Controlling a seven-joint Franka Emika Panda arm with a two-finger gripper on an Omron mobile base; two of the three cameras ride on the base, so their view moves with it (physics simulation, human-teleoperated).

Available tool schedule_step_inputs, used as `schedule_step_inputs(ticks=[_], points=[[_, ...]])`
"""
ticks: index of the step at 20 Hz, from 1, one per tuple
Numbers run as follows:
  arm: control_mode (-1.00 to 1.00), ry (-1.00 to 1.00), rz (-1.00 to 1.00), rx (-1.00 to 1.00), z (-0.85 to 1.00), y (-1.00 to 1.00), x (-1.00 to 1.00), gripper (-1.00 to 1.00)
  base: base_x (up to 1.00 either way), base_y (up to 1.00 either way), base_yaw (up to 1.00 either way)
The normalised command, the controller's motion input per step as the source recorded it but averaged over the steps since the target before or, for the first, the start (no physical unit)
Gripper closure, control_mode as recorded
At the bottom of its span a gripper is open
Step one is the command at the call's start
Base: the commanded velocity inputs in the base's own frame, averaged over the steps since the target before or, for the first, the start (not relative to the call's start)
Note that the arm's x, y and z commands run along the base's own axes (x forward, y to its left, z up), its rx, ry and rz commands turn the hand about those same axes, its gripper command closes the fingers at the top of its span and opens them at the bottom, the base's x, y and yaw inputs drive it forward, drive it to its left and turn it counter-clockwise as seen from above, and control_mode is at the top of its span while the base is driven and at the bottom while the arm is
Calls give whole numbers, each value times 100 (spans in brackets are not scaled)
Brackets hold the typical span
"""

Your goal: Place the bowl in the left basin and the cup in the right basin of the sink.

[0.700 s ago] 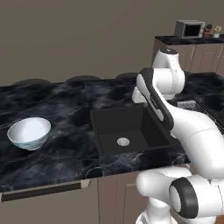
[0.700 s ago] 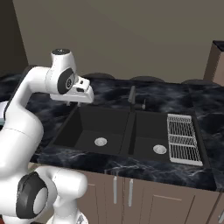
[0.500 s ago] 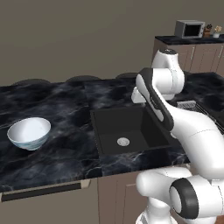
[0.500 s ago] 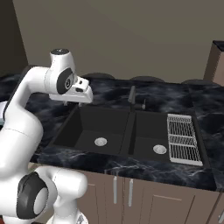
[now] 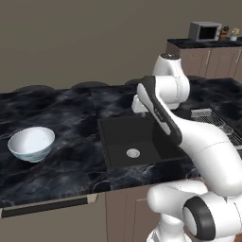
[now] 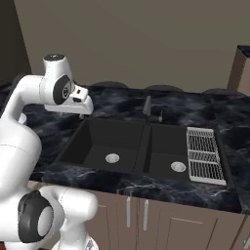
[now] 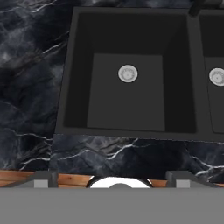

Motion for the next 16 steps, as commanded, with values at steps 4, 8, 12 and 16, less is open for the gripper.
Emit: schedule_step_inputs(ticks=[4,8,12,16], points=[[-100,0,0,0,0,47,0,-100,0,0,0],[-100,0,0,0,0,48,0,-100,0,0,0],[-100,0,0,0,0,52,0,-100,0,0,0],[-100,0,0,0,0,48,-7,-100,0,0,0]])
